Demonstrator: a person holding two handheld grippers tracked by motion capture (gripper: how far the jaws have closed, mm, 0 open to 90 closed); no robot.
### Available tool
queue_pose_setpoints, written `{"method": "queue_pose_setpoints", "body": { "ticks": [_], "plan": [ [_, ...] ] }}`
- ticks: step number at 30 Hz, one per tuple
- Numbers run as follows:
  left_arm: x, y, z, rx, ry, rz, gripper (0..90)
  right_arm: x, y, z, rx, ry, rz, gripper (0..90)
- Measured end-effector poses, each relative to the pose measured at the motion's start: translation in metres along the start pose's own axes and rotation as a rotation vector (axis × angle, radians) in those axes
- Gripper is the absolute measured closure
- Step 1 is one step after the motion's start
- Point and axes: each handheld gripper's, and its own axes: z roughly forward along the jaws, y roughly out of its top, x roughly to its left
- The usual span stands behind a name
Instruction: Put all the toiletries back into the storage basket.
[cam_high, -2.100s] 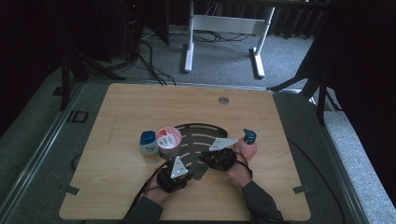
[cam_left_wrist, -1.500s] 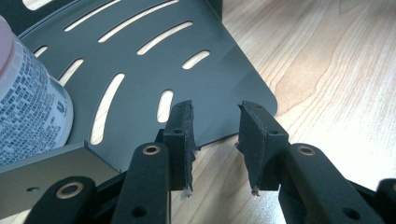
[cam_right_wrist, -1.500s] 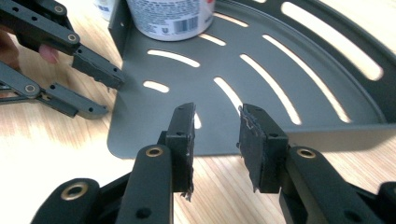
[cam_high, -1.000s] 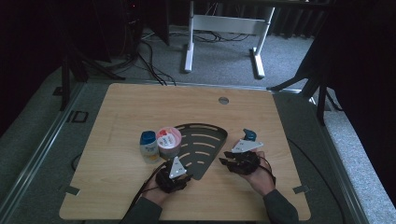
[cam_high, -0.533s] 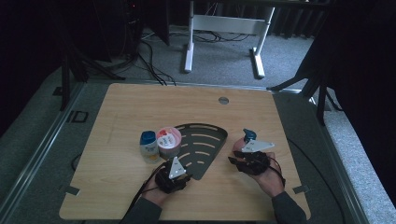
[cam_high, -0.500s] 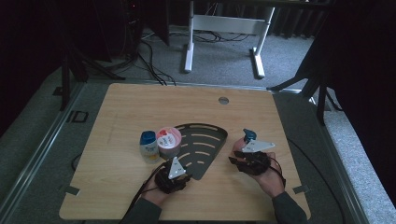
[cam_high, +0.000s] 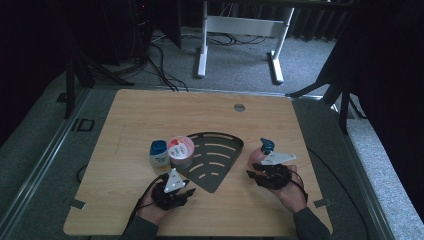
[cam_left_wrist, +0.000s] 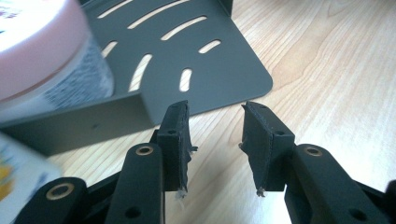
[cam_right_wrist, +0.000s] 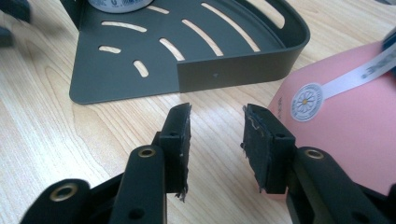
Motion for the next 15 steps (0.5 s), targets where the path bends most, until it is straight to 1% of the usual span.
{"method": "queue_pose_setpoints", "body": {
  "ticks": [3, 8, 13, 15],
  "plan": [
    [0.005, -0.002, -0.016, -0.001, 0.018, 0.002, 60.8, 0.001, -0.002, 0.003, 0.006, 0.006, 0.004, 58.9],
    [0.016, -0.007, -0.038, -0.025, 0.044, -0.027, 61.1, 0.001, -0.005, 0.008, 0.013, 0.015, 0.012, 57.0],
    [0.024, -0.010, -0.052, -0.041, 0.073, -0.039, 61.2, 0.003, -0.006, 0.011, 0.017, 0.024, 0.007, 56.0],
    [0.027, -0.010, -0.057, -0.040, 0.083, -0.040, 61.1, 0.003, -0.007, 0.012, 0.020, 0.027, 0.007, 55.8]
  ]
}}
